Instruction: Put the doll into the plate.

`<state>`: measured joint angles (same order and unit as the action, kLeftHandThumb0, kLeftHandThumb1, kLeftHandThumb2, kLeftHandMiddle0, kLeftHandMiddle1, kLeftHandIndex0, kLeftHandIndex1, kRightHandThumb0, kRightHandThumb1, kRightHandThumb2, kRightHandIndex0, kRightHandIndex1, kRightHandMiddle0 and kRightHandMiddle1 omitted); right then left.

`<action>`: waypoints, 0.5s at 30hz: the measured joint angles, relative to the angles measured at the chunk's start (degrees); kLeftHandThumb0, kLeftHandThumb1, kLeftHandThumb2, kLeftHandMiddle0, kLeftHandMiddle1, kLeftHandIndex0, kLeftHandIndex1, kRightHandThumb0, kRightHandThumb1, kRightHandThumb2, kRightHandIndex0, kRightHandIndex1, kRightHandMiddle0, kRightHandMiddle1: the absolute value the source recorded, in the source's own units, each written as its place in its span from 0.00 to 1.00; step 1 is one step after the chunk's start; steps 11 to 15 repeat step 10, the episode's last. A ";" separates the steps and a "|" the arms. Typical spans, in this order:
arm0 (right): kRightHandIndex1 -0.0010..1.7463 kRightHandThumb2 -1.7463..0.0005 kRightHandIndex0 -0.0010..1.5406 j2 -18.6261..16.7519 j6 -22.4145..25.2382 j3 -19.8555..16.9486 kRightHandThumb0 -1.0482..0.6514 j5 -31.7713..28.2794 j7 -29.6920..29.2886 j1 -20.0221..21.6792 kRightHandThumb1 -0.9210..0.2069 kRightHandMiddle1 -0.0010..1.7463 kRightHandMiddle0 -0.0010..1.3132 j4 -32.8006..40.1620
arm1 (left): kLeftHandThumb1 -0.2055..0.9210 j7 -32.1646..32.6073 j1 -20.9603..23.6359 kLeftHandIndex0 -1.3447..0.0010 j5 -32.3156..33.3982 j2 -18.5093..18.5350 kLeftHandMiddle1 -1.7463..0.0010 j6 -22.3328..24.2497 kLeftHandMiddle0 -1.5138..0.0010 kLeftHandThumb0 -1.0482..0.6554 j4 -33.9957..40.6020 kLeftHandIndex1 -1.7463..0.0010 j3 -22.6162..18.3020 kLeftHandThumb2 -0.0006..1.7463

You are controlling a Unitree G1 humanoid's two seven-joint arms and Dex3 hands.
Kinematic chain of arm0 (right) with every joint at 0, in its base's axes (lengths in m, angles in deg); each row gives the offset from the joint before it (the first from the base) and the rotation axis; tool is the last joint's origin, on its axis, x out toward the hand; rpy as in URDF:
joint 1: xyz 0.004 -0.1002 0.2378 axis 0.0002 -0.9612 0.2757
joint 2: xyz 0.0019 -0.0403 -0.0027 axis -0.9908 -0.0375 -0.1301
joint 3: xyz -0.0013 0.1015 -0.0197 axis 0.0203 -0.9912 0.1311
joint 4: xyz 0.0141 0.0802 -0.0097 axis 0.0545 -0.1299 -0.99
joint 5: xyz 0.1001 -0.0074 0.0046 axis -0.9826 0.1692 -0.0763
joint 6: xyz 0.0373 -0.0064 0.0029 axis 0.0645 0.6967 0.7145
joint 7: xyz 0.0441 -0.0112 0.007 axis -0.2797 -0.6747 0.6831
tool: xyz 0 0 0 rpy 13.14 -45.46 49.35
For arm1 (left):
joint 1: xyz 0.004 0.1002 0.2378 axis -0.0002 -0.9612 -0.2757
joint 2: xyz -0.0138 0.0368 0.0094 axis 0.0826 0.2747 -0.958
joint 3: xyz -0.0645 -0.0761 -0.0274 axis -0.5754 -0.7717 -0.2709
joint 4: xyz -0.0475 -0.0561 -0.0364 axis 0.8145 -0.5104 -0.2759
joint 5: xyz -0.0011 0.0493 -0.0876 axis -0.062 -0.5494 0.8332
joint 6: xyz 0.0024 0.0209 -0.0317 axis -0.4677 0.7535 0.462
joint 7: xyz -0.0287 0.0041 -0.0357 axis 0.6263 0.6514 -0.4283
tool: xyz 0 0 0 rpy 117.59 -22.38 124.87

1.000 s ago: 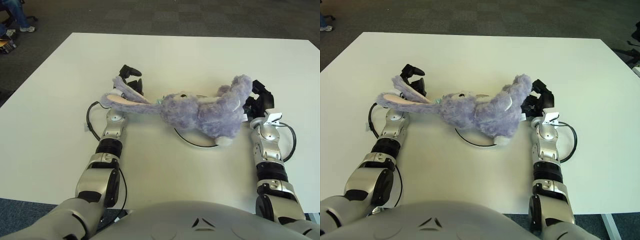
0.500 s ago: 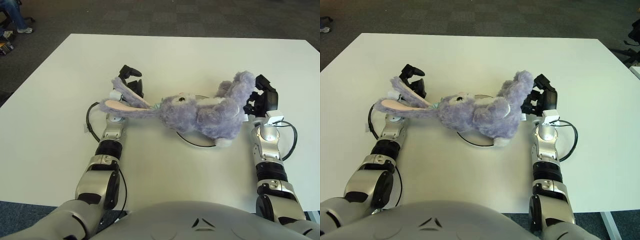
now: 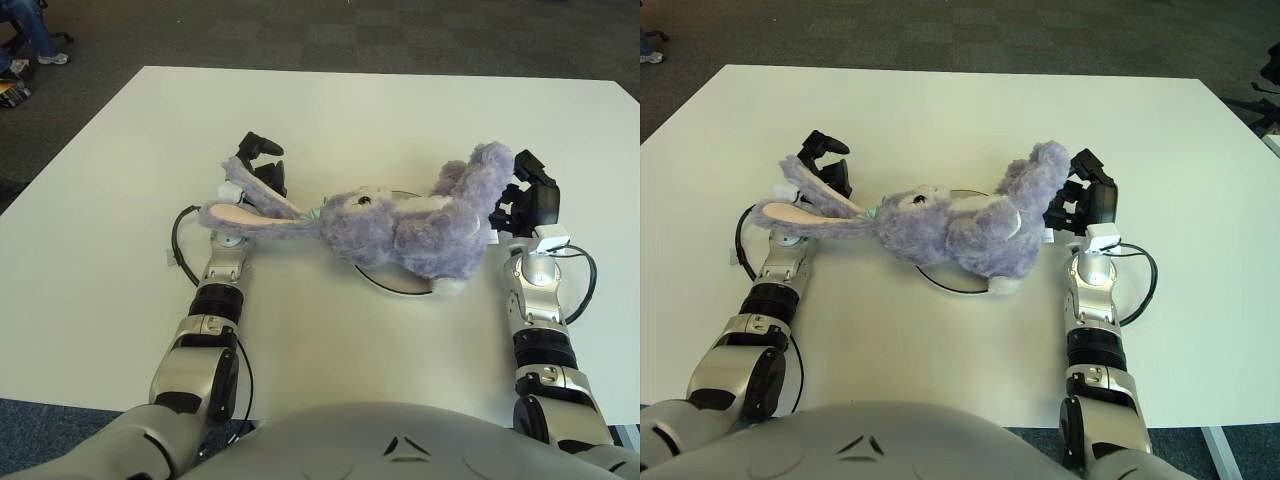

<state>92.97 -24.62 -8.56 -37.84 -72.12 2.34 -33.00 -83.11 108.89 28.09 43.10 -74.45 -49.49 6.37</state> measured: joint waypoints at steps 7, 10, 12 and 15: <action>1.00 0.22 0.84 -0.09 0.33 -0.02 0.33 0.04 -1.01 -0.57 0.57 1.00 0.49 1.35 | 0.65 0.00 -0.07 0.66 -0.02 0.02 0.00 0.11 0.23 0.37 0.10 0.00 0.12 0.60; 1.00 0.22 0.84 -0.10 0.67 0.00 0.33 0.04 -1.13 -0.72 0.57 1.00 0.49 1.68 | 0.64 0.00 -0.06 0.66 -0.02 0.01 0.00 0.13 0.23 0.37 0.11 0.00 0.15 0.61; 1.00 0.22 0.84 -0.10 0.67 0.00 0.33 0.04 -1.13 -0.72 0.57 1.00 0.49 1.68 | 0.64 0.00 -0.06 0.66 -0.02 0.01 0.00 0.13 0.23 0.37 0.11 0.00 0.15 0.61; 1.00 0.22 0.84 -0.10 0.67 0.00 0.33 0.04 -1.13 -0.72 0.57 1.00 0.49 1.68 | 0.64 0.00 -0.06 0.66 -0.02 0.01 0.00 0.13 0.23 0.37 0.11 0.00 0.15 0.61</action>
